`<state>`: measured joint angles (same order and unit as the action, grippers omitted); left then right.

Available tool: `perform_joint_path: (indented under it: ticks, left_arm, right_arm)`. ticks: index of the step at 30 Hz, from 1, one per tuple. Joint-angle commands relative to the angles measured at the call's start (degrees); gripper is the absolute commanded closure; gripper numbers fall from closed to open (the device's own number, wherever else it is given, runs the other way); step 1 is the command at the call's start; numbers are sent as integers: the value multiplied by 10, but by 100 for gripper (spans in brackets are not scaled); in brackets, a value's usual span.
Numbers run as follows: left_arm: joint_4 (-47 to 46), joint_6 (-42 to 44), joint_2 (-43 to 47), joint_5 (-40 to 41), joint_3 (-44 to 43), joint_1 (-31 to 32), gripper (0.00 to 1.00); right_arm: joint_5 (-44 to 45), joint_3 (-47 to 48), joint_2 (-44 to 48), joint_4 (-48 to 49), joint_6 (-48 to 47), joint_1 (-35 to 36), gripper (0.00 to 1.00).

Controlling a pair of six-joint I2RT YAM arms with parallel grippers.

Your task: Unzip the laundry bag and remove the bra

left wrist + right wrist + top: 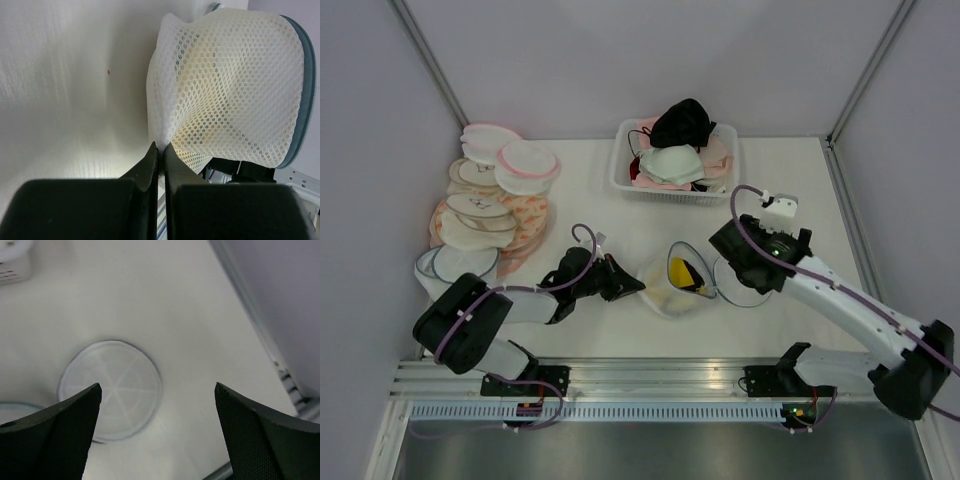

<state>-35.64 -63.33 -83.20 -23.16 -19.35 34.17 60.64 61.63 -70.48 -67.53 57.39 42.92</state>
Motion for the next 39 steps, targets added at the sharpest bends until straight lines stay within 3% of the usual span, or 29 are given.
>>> perform_joint_path:
  ticks: [1, 2, 3, 12, 20, 24, 27, 28, 30, 31, 32, 39]
  left_arm:
    - [-19, 24, -14, -22, -2, -3, 98]
    - [-28, 23, -20, -26, -3, -4, 98]
    - [-29, 22, -30, -32, -5, -3, 98]
    - [-50, 12, -42, -42, -7, -3, 98]
    - [-42, 12, -28, -38, -9, -4, 98]
    - [-44, 11, -31, -40, -9, -4, 98]
    - [-45, 8, -32, -40, -8, -4, 98]
    - [-48, 8, -32, -40, -7, -3, 98]
    - [-49, 8, -33, -41, -6, -4, 98]
    - [-49, 8, -33, -41, -5, -4, 98]
    - [-49, 8, -33, -41, -5, -4, 98]
    - [-45, 9, -31, -39, 0, -4, 98]
  right_arm:
    - [-171, -66, 127, 236, -252, 1, 2]
    - [-273, -81, 157, 298, -260, 1, 2]
    - [-304, -93, 164, 318, -264, 1, 2]
    - [-503, -210, 102, 489, -258, 0, 2]
    - [-605, -281, 40, 615, -222, 1, 11]
    - [-605, -290, 9, 637, -213, 1, 16]
    - [-604, -297, -11, 651, -208, 1, 32]
    - [-604, -298, -15, 653, -206, 1, 49]
    - [-605, -296, -19, 649, -206, 1, 70]
    - [-604, -295, -12, 643, -208, 1, 89]
    - [-604, -294, -6, 637, -209, 1, 97]
    - [-525, -254, 102, 524, -233, 1, 100]
